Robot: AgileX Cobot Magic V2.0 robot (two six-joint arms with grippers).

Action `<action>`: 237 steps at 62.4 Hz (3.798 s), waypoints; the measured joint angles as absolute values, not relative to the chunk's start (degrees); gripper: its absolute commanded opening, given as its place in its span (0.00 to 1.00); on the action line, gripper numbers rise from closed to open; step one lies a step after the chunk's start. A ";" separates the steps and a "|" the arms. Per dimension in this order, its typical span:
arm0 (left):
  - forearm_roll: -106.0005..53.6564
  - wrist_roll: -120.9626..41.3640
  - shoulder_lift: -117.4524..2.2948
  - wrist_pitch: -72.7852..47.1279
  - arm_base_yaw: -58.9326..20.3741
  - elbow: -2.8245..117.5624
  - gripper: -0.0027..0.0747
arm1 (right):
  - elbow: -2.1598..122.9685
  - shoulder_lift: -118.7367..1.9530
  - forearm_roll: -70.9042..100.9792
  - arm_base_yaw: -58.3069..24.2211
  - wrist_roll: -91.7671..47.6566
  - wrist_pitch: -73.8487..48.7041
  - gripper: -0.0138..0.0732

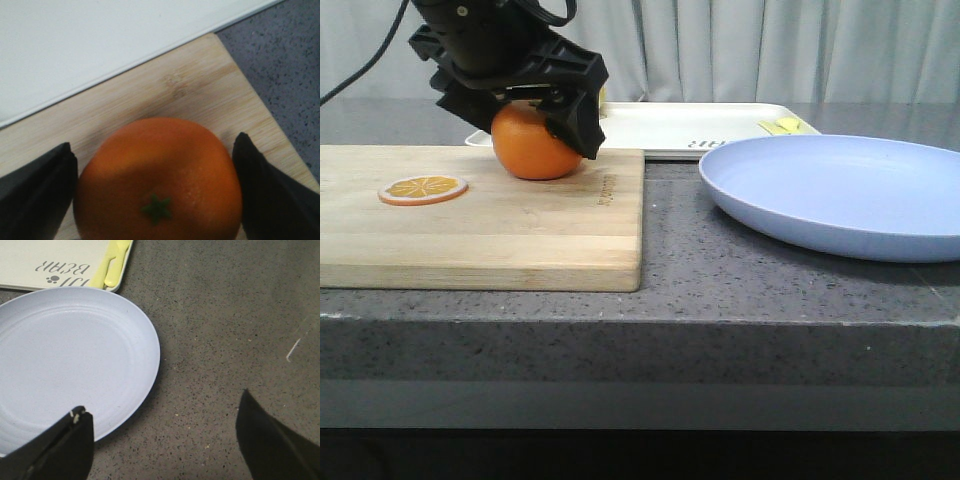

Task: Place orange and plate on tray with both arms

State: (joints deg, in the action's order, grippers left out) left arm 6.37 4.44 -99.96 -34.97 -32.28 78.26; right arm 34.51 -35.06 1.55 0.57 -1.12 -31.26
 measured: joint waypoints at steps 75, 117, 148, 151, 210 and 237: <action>3.68 3.02 -110.57 -38.77 -49.79 100.43 0.58 | 34.51 -35.06 1.55 0.57 -1.12 -31.65 0.84; 2.77 3.02 -124.12 -39.23 -53.13 112.12 0.85 | 34.51 -35.06 1.55 0.57 -1.12 -31.65 0.84; 1.68 3.02 -119.87 -50.41 -53.13 119.00 0.84 | 34.51 -35.06 1.55 0.57 -1.12 -31.65 0.84; 1.68 3.02 -118.21 -51.19 -53.02 119.05 0.84 | 34.51 -35.06 1.55 0.57 -1.12 -31.65 0.84; 0.00 3.02 -57.28 -43.07 -29.53 61.11 0.84 | 34.51 -35.06 -0.40 0.57 -1.12 -31.40 0.84; -0.31 3.02 -32.70 -43.68 -27.14 45.52 0.84 | 35.10 -35.93 -0.40 0.57 -1.12 -36.65 0.84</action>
